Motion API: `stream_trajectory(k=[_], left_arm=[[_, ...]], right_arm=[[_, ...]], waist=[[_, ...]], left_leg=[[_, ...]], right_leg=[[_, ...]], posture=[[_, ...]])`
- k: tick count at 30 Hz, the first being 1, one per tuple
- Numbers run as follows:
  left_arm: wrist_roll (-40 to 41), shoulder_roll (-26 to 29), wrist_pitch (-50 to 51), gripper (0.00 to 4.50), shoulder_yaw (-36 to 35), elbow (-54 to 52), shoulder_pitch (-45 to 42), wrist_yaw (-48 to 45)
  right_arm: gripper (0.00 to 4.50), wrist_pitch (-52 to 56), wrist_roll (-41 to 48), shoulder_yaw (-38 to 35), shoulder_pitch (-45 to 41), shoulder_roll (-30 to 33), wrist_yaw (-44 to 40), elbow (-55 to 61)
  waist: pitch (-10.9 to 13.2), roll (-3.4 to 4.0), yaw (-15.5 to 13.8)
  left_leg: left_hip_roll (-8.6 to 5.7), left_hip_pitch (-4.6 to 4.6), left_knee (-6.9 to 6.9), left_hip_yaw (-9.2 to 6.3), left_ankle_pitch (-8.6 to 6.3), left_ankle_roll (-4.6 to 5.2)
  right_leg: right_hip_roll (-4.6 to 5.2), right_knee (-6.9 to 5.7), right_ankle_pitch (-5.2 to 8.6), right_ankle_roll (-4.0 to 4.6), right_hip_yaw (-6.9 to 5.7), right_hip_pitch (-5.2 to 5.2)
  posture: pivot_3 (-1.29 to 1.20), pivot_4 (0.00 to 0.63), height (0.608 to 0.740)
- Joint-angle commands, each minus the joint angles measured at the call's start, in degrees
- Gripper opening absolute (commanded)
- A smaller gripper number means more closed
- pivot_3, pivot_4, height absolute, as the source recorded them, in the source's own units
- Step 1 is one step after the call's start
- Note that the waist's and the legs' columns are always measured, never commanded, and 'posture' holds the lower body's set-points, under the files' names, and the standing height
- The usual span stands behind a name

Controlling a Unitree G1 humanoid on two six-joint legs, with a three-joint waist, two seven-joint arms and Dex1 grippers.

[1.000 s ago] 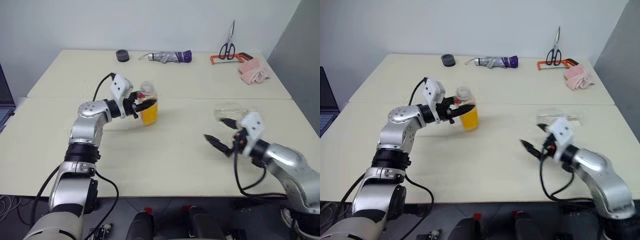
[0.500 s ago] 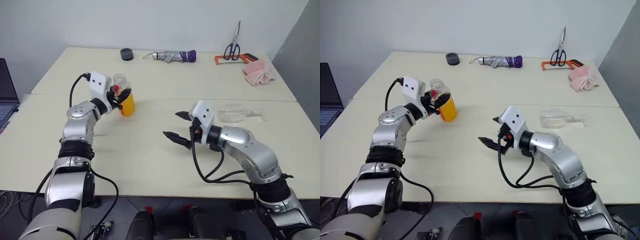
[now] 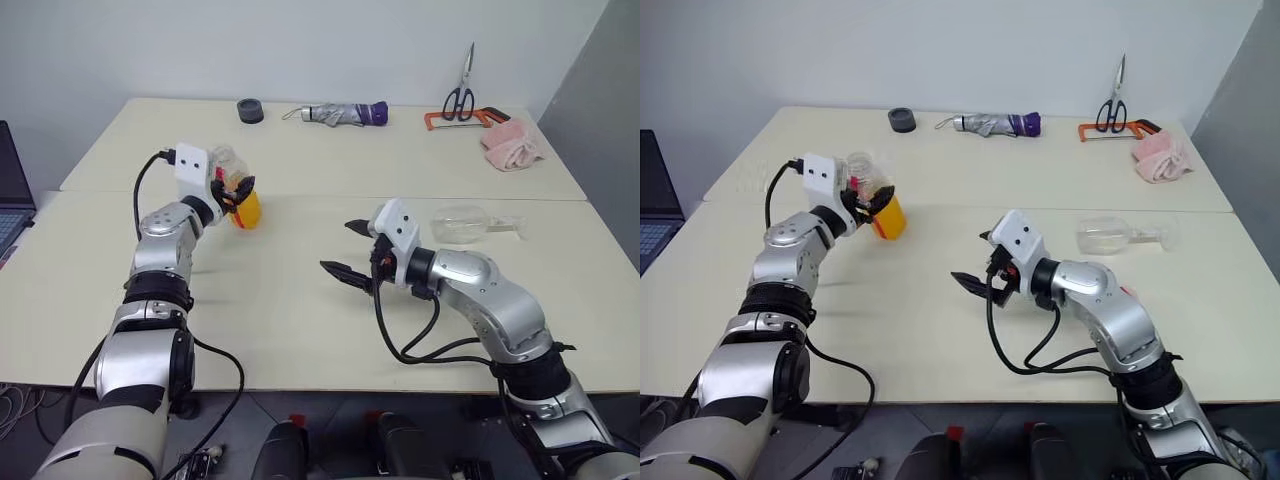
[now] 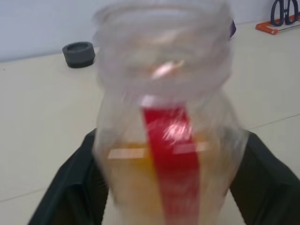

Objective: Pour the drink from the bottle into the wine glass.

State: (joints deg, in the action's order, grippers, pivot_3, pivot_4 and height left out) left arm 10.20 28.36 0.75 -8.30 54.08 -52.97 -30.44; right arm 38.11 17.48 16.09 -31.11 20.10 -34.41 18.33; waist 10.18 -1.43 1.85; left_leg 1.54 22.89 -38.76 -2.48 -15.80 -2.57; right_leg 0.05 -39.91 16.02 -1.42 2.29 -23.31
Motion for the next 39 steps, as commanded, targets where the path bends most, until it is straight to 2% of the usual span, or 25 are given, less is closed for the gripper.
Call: stream_trajectory(k=[1, 14, 24, 30, 39], left_arm=[[0.4, 0.0, -2.0, 4.45, -1.4, -1.1, -0.6, 0.3], [0.5, -0.9, -4.5, 4.45, -2.0, -6.2, 4.9, -0.4], [-0.7, -1.5, -5.7, 4.45, -1.8, -14.2, 12.3, 3.6], [0.2, -1.8, -3.8, 4.45, -1.8, -22.5, 18.7, 4.1], [4.6, -0.3, 6.0, 4.45, -1.9, -45.3, 34.9, 0.6]], right_arm=[[4.50, -0.1, 0.1, -0.7, -1.0, -0.3, -0.1, 2.2], [4.50, 0.4, -0.6, -0.6, 0.2, 0.2, 0.1, 3.4], [4.50, 1.0, -1.4, -0.4, 5.3, 3.6, 0.1, 7.3], [4.50, 1.6, -1.4, -1.7, 8.8, 6.5, 0.4, 10.7], [4.50, 1.6, 1.5, -8.3, 15.7, 10.9, 1.0, 20.2]], waist=[[0.0, 0.00, 0.0], [0.0, 0.00, 0.0], [0.0, 0.00, -0.1], [0.0, 0.00, -0.1], [0.0, 0.00, 0.0]], left_leg=[[0.00, 0.01, 0.00, 0.00, 0.00, 0.00], [0.01, 0.00, 0.00, -0.02, 0.00, 0.00], [0.01, 0.01, 0.01, -0.18, 0.00, 0.00], [0.01, 0.00, 0.01, -0.26, 0.00, 0.00], [0.04, -0.03, 0.03, -0.31, 0.00, -0.01]], right_leg=[[0.01, 0.00, 0.00, 0.00, 0.00, 0.00], [0.02, 0.01, 0.00, 0.00, 0.00, -0.01], [0.05, 0.02, 0.00, 0.00, 0.01, 0.00], [0.05, 0.02, 0.00, 0.00, 0.02, 0.00], [0.08, 0.04, 0.01, -0.01, 0.05, 0.03]], posture=[[0.00, 0.150, 0.740], [0.00, 0.150, 0.740], [0.00, 0.150, 0.740], [0.00, 0.150, 0.740], [0.00, 0.150, 0.740]])
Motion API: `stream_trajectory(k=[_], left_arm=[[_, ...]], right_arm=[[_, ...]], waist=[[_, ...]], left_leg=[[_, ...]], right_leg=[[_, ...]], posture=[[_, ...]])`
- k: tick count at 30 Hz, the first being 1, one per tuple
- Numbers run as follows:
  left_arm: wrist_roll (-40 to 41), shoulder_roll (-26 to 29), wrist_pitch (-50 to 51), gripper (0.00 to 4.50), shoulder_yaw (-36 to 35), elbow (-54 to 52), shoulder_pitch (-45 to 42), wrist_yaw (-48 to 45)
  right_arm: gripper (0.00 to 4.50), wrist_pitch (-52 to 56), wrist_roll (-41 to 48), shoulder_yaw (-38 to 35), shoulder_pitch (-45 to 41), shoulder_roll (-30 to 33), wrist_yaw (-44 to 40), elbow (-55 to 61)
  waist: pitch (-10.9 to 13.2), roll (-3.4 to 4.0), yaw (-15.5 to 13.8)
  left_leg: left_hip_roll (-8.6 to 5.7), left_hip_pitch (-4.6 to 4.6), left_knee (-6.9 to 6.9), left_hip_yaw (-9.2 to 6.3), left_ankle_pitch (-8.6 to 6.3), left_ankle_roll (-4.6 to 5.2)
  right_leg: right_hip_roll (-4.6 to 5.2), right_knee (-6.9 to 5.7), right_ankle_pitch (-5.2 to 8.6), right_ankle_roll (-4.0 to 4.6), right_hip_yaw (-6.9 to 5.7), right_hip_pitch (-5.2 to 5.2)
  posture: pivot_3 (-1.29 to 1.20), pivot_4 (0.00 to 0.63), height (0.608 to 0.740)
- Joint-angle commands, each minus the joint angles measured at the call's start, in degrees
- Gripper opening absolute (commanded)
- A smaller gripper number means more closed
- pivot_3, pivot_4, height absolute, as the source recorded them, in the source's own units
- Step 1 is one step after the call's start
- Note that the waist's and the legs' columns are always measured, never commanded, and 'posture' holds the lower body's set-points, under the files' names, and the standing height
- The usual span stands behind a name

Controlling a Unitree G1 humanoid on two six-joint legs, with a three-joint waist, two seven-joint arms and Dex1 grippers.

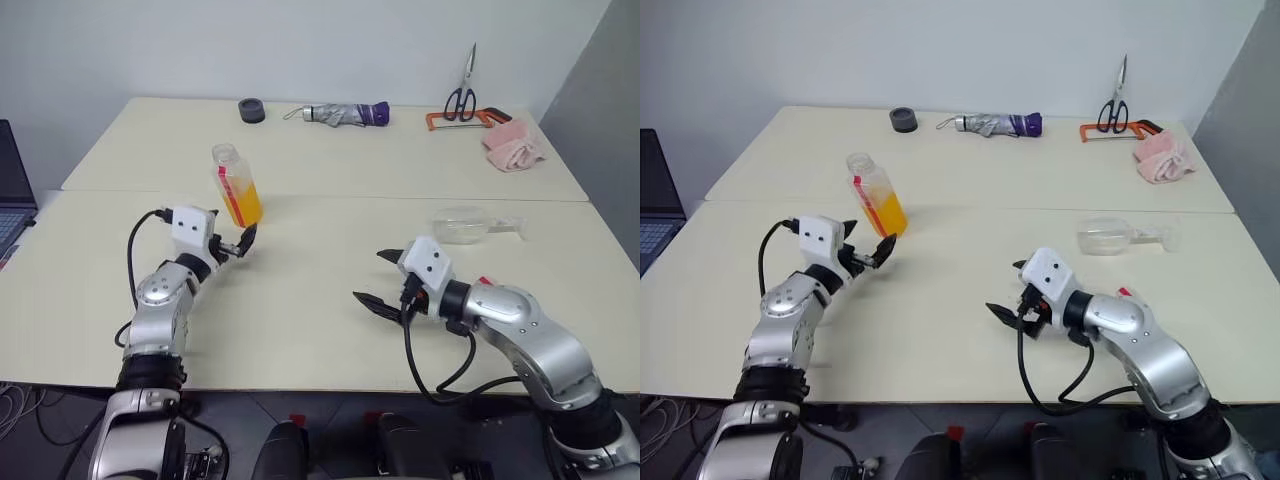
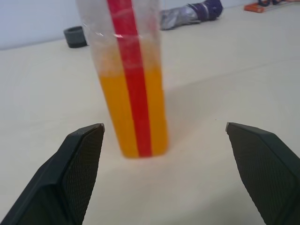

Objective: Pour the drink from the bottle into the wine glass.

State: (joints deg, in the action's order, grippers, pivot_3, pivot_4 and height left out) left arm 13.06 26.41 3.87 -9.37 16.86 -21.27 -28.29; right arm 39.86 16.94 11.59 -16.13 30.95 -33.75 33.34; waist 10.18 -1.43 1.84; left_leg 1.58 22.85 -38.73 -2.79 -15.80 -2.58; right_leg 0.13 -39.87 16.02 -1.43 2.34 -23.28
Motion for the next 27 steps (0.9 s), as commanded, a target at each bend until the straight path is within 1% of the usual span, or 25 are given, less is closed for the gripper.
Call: stream_trajectory(k=[1, 5, 6, 8, 10, 13, 16, 21, 23, 27], left_arm=[[2.2, 2.1, 4.1, 4.45, -0.8, -10.4, 4.8, -2.3], [3.7, 3.3, 7.5, 4.45, 0.1, -16.5, 7.7, -5.1], [4.2, 4.1, 8.1, 4.45, 2.2, -18.7, 7.5, -8.2], [5.8, 5.2, 9.9, 4.45, 5.4, -21.9, 6.4, -13.8], [8.3, 6.1, 12.7, 4.45, 7.1, -23.6, 4.6, -18.0], [10.5, 8.0, 15.2, 4.45, 9.1, -24.3, 1.6, -24.1], [11.1, 9.8, 15.5, 4.45, 11.9, -22.9, -1.8, -31.0], [9.8, 11.2, 13.4, 4.45, 15.8, -19.3, -6.1, -40.3], [9.4, 10.9, 12.5, 4.45, 16.6, -18.1, -7.8, -41.9], [8.9, 9.7, 11.6, 4.45, 17.0, -16.1, -9.7, -42.9]], right_arm=[[4.50, 0.2, 2.6, -4.9, 1.2, -0.1, 0.8, 6.1], [4.50, 1.3, 3.7, -8.8, 2.9, 0.7, 1.7, 8.8], [4.50, 0.9, 2.5, -11.1, 3.7, 2.4, 2.0, 9.1], [4.50, -2.5, -1.9, -14.1, 5.7, 6.3, 2.3, 8.4], [4.50, -6.2, -5.8, -16.2, 7.8, 9.5, 3.0, 6.0], [4.50, -12.3, -12.2, -17.1, 9.8, 13.5, 4.2, 1.0], [4.50, -17.7, -20.6, -14.0, 8.7, 17.0, 6.5, -6.4], [4.50, -26.2, -35.1, -5.8, 2.1, 20.5, 10.8, -22.0], [4.50, -29.8, -39.9, -3.0, -0.5, 21.1, 12.5, -28.4], [4.50, -35.3, -46.0, 0.6, -4.7, 20.3, 16.2, -38.6]], waist=[[0.0, 0.00, 0.0], [0.0, 0.00, -0.2], [0.0, 0.00, -0.3], [0.0, -0.02, -0.8], [0.0, -0.02, -1.1], [0.0, -0.02, -1.0], [0.0, 0.00, -0.1], [0.0, 0.02, 0.5], [0.0, 0.02, 0.3], [0.0, 0.02, 0.1]], left_leg=[[0.01, -0.01, 0.00, 0.00, 0.00, 0.00], [0.01, -0.02, 0.00, -0.03, 0.00, 0.00], [0.00, -0.02, 0.00, -0.02, 0.00, 0.00], [-0.04, 0.02, -0.02, 0.05, 0.00, 0.00], [-0.06, 0.02, -0.02, 0.13, 0.00, 0.00], [-0.02, 0.02, 0.01, 0.34, 0.00, 0.00], [0.04, -0.03, 0.09, 0.42, 0.00, 0.00], [0.07, -0.17, 0.25, 0.62, 0.00, 0.00], [0.06, -0.14, 0.26, 0.62, 0.00, 0.00], [0.05, -0.06, 0.29, 0.62, 0.00, 0.01]], right_leg=[[-0.02, 0.00, 0.00, 0.00, 0.00, 0.00], [-0.02, 0.01, 0.01, 0.00, -0.03, 0.04], [-0.02, 0.01, 0.01, 0.00, -0.03, 0.05], [0.03, 0.06, 0.01, -0.01, -0.09, 0.09], [0.07, 0.15, 0.00, -0.03, -0.08, 0.14], [-0.06, 0.33, -0.01, -0.05, -0.03, 0.14], [-0.15, 0.32, 0.00, -0.03, 0.04, 0.10], [-0.21, 0.32, 0.00, -0.03, 0.24, 0.07], [-0.21, 0.35, 0.00, -0.02, 0.22, 0.06], [-0.19, 0.45, 0.00, -0.01, 0.22, 0.02]], posture=[[0.00, 0.150, 0.740], [0.00, 0.150, 0.740], [0.00, 0.150, 0.740], [0.00, 0.150, 0.740], [0.00, 0.150, 0.740], [0.00, 0.150, 0.740], [0.00, 0.150, 0.740], [0.00, 0.150, 0.740], [0.00, 0.150, 0.740], [0.00, 0.150, 0.740]])
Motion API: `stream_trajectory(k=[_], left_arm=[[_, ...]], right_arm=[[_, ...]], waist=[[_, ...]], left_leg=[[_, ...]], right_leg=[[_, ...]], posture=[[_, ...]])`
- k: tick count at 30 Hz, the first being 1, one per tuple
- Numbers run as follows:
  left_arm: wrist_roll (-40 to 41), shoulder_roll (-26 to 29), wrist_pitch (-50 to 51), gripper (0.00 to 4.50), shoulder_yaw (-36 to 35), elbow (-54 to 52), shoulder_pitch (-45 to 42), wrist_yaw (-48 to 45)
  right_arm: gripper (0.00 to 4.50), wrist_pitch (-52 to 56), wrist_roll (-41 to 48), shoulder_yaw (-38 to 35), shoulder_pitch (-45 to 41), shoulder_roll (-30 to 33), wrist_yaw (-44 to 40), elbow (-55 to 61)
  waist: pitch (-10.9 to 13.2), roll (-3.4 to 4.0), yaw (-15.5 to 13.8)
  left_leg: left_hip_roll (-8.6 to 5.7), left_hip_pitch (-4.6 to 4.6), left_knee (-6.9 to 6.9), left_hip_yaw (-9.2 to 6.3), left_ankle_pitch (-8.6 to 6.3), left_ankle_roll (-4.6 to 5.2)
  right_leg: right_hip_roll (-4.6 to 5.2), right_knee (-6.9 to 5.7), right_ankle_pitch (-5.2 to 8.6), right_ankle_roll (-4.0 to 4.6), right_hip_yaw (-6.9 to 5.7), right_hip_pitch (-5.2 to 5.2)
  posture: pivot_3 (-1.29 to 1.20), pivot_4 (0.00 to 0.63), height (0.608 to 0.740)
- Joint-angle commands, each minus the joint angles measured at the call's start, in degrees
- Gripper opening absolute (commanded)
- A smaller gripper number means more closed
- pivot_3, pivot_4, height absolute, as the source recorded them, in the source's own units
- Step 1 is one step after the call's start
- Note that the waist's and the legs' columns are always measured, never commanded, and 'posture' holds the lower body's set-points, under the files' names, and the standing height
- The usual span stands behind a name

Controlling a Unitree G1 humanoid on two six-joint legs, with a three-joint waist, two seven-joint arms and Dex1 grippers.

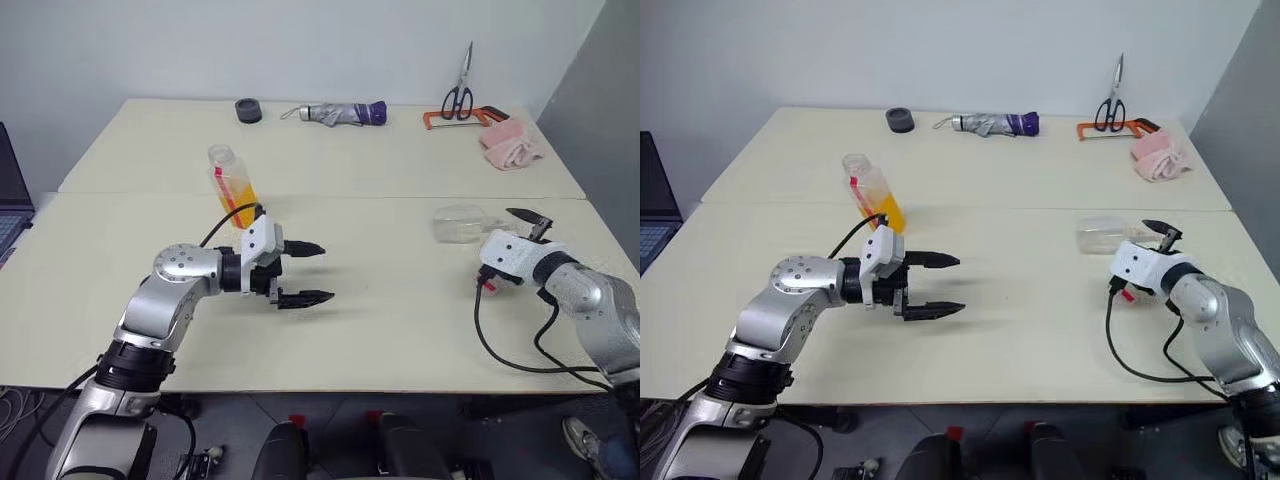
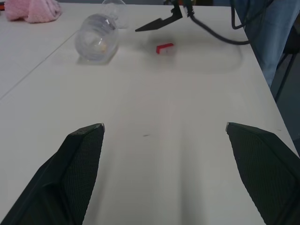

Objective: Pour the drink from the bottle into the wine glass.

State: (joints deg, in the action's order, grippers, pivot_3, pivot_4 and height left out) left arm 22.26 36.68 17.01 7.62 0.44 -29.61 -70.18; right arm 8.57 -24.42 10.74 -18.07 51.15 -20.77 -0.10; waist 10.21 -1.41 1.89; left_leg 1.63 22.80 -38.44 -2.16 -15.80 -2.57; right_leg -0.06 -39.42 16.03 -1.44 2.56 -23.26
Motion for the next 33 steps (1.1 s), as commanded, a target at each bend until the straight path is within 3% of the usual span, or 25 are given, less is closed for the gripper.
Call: stream_trajectory(k=[1, 18, 22, 30, 31, 33], left_arm=[[-0.5, -0.8, -1.9, 4.45, 0.1, 0.7, -1.5, -1.2], [-1.6, -2.5, -4.7, 4.45, -0.2, 3.4, -2.1, -1.9], [-1.8, -2.6, -5.7, 4.50, -0.4, 4.5, -1.7, -2.0], [-1.5, -2.3, -5.5, 4.50, -1.8, 5.0, 0.0, -0.9], [-1.4, -2.3, -5.3, 4.50, -2.0, 4.9, 0.2, -0.8], [-1.4, -2.1, -4.9, 4.50, -2.6, 4.4, 1.1, -0.3]], right_arm=[[4.50, -5.7, -6.7, 2.7, -4.1, 0.0, 4.6, -8.6], [4.50, -18.5, -20.6, 12.4, -24.3, -6.4, 21.2, -46.6], [3.27, -19.5, -20.8, 13.3, -25.6, -7.7, 22.5, -50.3], [0.35, -20.3, -18.9, 12.5, -25.0, -7.9, 23.1, -50.1], [0.09, -20.5, -18.6, 12.3, -24.8, -7.9, 23.2, -49.8], [0.09, -20.8, -17.9, 11.6, -24.5, -7.8, 23.6, -48.6]], waist=[[0.0, 0.00, 0.0], [0.0, 0.01, 0.2], [0.0, 0.01, 0.2], [0.0, 0.01, 0.2], [0.0, 0.01, 0.2], [0.0, 0.01, 0.2]], left_leg=[[0.00, 0.00, 0.02, 0.02, 0.00, 0.00], [-0.03, -0.03, 0.29, 0.16, 0.01, -0.02], [-0.03, -0.03, 0.29, 0.16, 0.01, -0.02], [-0.03, -0.07, 0.28, 0.16, 0.01, -0.02], [-0.02, -0.07, 0.29, 0.16, 0.01, -0.02], [-0.02, -0.07, 0.29, 0.15, 0.01, -0.02]], right_leg=[[0.01, 0.02, 0.00, 0.00, 0.01, 0.00], [0.12, 0.21, -0.02, 0.03, 0.09, -0.04], [0.13, 0.21, -0.02, 0.03, 0.09, -0.04], [0.13, 0.20, -0.03, 0.03, 0.10, -0.01], [0.13, 0.20, -0.03, 0.03, 0.10, -0.01], [0.12, 0.19, -0.03, 0.03, 0.09, -0.01]], posture=[[0.00, 0.150, 0.740], [0.00, 0.150, 0.740], [0.00, 0.150, 0.740], [0.00, 0.150, 0.740], [0.00, 0.150, 0.740], [0.00, 0.150, 0.740]])
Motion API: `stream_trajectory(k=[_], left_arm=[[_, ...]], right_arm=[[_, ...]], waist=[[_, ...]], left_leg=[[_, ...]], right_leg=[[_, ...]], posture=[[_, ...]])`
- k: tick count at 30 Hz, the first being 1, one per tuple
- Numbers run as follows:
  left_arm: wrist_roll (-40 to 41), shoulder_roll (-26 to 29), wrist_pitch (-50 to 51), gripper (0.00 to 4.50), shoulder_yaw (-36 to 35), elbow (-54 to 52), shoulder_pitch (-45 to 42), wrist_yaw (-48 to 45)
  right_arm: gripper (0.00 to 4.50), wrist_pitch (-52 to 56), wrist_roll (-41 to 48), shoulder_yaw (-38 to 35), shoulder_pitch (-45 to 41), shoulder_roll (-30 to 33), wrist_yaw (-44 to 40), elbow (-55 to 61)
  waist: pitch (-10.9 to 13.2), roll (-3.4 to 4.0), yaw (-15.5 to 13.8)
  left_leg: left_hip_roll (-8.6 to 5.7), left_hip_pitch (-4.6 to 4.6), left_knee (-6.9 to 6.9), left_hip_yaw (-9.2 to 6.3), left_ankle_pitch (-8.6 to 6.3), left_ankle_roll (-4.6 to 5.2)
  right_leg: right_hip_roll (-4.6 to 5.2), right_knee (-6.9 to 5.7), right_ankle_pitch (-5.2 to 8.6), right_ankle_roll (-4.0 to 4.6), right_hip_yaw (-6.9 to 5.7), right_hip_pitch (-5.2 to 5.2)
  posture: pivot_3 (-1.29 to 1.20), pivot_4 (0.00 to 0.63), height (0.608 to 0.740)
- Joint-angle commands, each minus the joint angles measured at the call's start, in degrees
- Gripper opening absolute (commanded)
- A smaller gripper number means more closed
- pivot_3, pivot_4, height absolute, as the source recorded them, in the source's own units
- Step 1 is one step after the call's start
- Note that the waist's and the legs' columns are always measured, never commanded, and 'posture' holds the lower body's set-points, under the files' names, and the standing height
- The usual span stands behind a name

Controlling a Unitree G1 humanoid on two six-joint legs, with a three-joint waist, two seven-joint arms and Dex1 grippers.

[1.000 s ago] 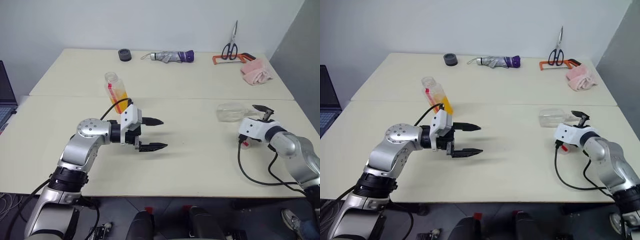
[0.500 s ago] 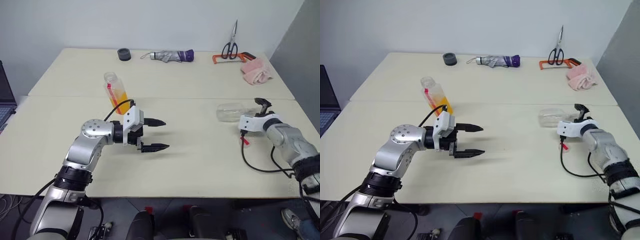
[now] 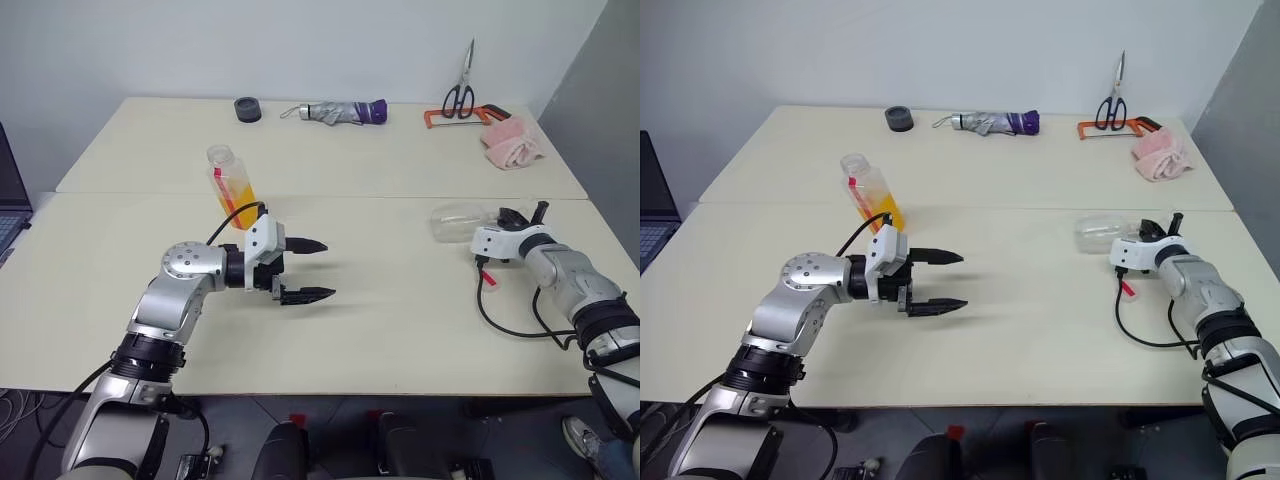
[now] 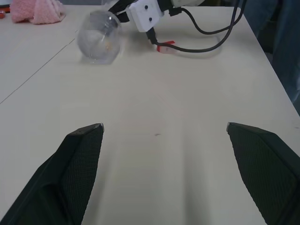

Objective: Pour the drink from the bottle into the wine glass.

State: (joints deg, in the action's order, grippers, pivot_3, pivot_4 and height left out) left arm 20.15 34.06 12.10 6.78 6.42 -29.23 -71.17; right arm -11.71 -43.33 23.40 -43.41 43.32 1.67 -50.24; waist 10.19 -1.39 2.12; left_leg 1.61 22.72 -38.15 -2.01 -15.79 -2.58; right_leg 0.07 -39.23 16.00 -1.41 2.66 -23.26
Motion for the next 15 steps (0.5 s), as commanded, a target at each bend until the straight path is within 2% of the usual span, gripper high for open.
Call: stream_trajectory(k=[1, 4, 7, 9, 11, 13, 15], left_arm=[[0.8, 0.7, 0.2, 4.50, -2.0, -1.9, 1.2, 1.1], [0.9, 1.0, 1.1, 4.50, -3.0, -2.6, 2.3, 2.3], [2.2, 1.9, 3.4, 4.50, -5.2, -4.2, 4.0, 4.0], [3.7, 3.0, 6.4, 4.50, -7.4, -6.2, 5.7, 5.3], [5.4, 4.1, 9.3, 4.50, -9.6, -8.0, 7.0, 6.5], [6.3, 4.8, 11.0, 4.50, -10.8, -9.0, 7.4, 7.5], [6.8, 5.2, 12.4, 4.50, -11.7, -10.1, 7.7, 8.4]], right_arm=[[0.09, -0.6, 1.7, -1.8, 1.1, 0.1, 1.2, 2.5], [0.09, -0.4, 3.5, -3.7, 2.4, 0.1, 1.1, 6.3], [0.09, 1.3, 9.9, -8.9, 5.9, -2.3, -0.9, 15.6], [0.09, 2.0, 18.0, -12.5, 8.8, -7.4, -4.4, 24.6], [0.09, 3.5, 29.6, -15.2, 11.1, -16.2, -9.4, 31.2], [0.09, 6.4, 37.3, -17.0, 11.9, -23.1, -13.1, 33.7], [0.09, 7.3, 41.3, -17.5, 11.6, -27.8, -16.2, 32.9]], waist=[[0.0, 0.00, 0.0], [0.0, 0.00, 0.1], [0.0, 0.01, 0.3], [0.0, 0.01, 0.5], [0.0, 0.01, 1.1], [0.0, 0.02, 1.4], [0.0, 0.04, 1.1]], left_leg=[[0.00, 0.00, 0.00, 0.00, 0.00, 0.00], [0.00, 0.01, 0.01, 0.00, 0.00, 0.00], [0.03, 0.03, 0.02, -0.03, 0.00, 0.00], [0.03, 0.03, 0.05, -0.04, 0.00, 0.00], [0.09, 0.02, 0.07, -0.14, 0.00, 0.00], [0.17, -0.02, 0.08, -0.31, 0.00, 0.00], [0.13, -0.04, 0.05, -0.41, 0.00, -0.01]], right_leg=[[0.00, -0.01, 0.00, 0.00, 0.00, 0.00], [0.00, -0.01, 0.00, 0.00, 0.00, 0.00], [0.00, -0.01, 0.00, 0.00, -0.01, -0.02], [0.00, -0.05, 0.00, 0.00, 0.00, -0.05], [-0.01, -0.06, 0.00, 0.00, -0.02, -0.05], [-0.02, -0.12, 0.00, 0.01, -0.03, -0.04], [-0.02, -0.29, 0.02, 0.04, -0.13, -0.04]], posture=[[0.00, 0.150, 0.740], [0.00, 0.150, 0.740], [0.00, 0.150, 0.740], [0.00, 0.150, 0.740], [0.00, 0.150, 0.740], [0.00, 0.150, 0.740], [0.00, 0.150, 0.740]])
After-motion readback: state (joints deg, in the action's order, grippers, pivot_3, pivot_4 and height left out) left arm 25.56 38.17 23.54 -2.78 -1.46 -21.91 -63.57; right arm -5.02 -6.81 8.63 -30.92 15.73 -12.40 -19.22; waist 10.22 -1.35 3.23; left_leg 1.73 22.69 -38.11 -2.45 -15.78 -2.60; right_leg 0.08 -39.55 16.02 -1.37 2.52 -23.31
